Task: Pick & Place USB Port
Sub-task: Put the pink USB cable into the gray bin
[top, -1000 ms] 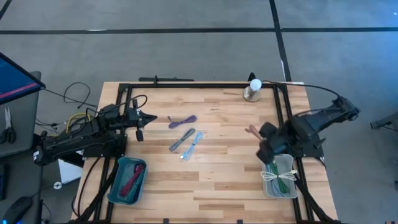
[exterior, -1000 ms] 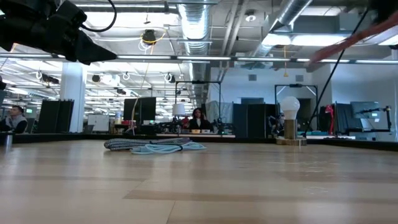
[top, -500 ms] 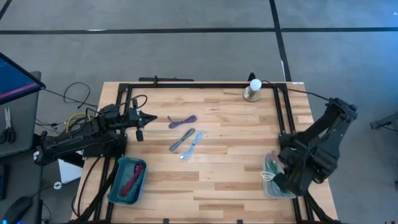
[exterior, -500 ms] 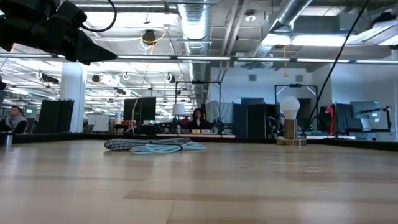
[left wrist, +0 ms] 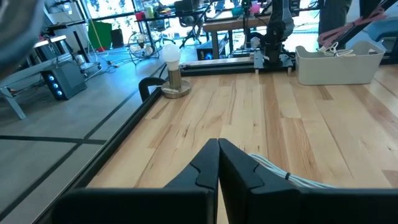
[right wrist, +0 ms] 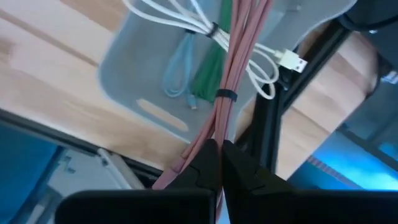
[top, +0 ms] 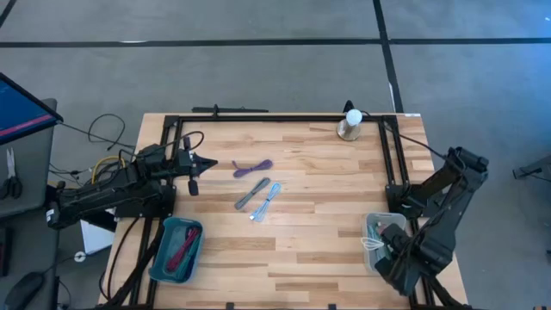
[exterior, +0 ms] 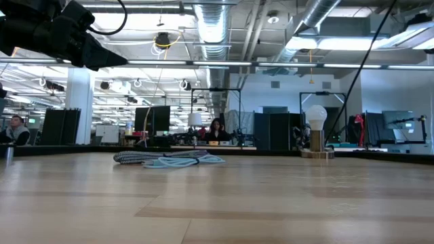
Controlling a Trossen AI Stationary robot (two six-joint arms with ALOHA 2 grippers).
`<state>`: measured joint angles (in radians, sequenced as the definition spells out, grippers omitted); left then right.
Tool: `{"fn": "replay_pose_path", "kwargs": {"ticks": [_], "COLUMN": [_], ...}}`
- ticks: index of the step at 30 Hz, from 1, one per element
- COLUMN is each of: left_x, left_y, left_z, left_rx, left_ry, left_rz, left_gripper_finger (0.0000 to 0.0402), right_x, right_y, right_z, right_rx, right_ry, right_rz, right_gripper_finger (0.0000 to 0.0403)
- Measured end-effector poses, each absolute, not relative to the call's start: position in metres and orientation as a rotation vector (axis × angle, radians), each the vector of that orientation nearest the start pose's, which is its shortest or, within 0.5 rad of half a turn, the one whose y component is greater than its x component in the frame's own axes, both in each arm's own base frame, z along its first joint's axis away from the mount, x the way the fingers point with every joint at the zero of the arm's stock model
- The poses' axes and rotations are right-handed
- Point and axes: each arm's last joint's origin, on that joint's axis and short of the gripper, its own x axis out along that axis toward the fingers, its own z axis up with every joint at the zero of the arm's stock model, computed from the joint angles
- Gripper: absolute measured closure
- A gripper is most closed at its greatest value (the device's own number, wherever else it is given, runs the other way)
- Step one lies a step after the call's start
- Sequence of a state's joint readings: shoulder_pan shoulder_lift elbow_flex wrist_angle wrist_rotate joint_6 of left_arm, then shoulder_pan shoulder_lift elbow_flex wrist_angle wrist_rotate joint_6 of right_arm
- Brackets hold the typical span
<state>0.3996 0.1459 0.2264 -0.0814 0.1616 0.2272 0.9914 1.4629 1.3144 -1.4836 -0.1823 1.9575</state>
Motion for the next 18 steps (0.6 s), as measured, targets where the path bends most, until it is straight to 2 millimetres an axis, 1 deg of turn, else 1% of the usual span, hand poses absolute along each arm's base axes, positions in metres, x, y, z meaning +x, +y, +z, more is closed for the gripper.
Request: {"fn": "replay_pose_path", "kwargs": {"ticks": [3,6,11,18], "left_x": [0.089,0.089,0.089,0.089], "left_y": [0.033,0.033,0.032,0.032], "left_z": [0.221,0.221,0.223,0.226], "left_rx": [0.226,0.226,0.232,0.238], "left_ry": [0.028,0.026,0.006,-0.016], "left_rz": [0.237,0.238,0.24,0.242], "left_gripper_finger": [0.0394,0.0394,0.0394,0.0394], "right_x": [0.122,0.122,0.123,0.125], "right_y": [0.198,0.195,0.19,0.186], "right_z": [0.282,0.27,0.241,0.203], "right_rx": [0.726,0.746,0.738,0.78], "right_ry": [1.65,1.649,1.647,1.605], "right_rz": [-0.829,-0.811,-0.824,-0.797], "right_gripper_finger": [0.0403,0.0403,0.0403,0.0403]}}
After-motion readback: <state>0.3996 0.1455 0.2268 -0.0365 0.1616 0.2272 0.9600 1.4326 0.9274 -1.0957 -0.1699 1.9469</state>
